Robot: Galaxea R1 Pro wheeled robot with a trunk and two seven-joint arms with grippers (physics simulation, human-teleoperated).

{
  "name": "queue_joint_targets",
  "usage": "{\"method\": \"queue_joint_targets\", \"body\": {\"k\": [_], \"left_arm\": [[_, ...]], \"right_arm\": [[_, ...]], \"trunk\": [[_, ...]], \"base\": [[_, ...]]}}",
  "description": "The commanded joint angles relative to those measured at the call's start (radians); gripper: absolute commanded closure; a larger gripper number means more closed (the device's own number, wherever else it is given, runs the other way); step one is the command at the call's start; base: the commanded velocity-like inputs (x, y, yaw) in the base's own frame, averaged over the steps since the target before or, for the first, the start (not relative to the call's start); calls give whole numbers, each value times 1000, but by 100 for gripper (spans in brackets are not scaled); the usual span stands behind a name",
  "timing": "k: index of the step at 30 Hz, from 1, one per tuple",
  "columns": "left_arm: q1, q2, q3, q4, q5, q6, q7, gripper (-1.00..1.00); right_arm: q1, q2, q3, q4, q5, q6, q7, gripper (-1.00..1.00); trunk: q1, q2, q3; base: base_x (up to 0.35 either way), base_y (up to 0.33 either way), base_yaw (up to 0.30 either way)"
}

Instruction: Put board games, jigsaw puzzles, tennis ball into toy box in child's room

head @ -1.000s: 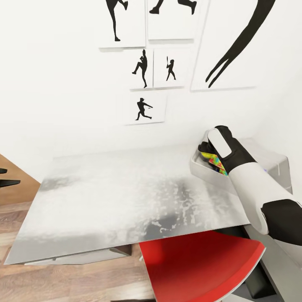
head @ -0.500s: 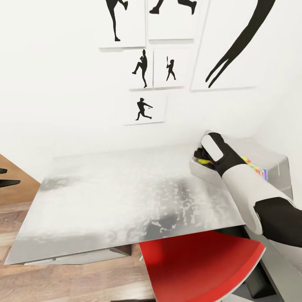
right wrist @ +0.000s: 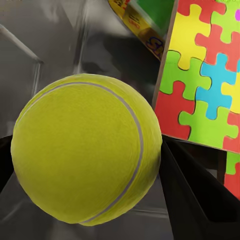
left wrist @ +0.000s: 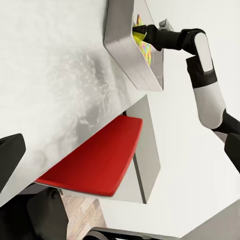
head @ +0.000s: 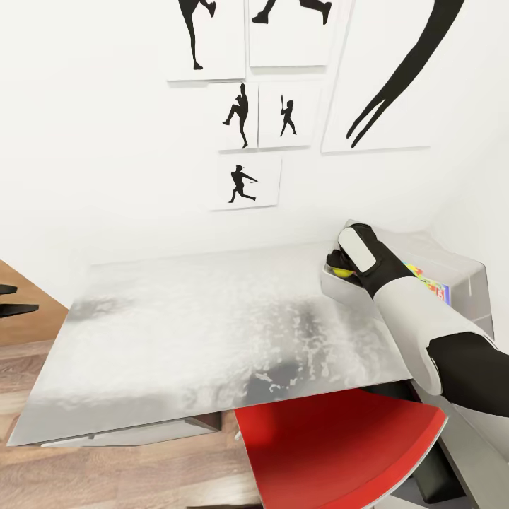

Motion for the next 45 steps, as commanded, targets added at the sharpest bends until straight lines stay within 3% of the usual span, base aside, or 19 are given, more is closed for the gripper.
{"method": "queue_joint_targets", "body": {"k": [1,10,16,45], "left_arm": [[-6,-2,-9,1,4,8,-3,-100],[-6,-17,-12,6,3,8,-3,-100],[-6,-17,-12,10,3,8,-2,-100],[-6,-17,-12,10,3,8,-3,-100]], "right_arm": [[0,-1,8,-1,-12,1,-12,100],[0,22,9,10,-12,-54,0,100],[0,18,11,4,-10,-58,48,100],[-1,6,10,4,-9,-57,51,100]], "trunk": [[1,-2,-2],[1,-2,-2],[1,-2,-2],[1,-2,-26]], "base": [[0,0,0],[0,0,0],[0,0,0],[0,0,0]]}}
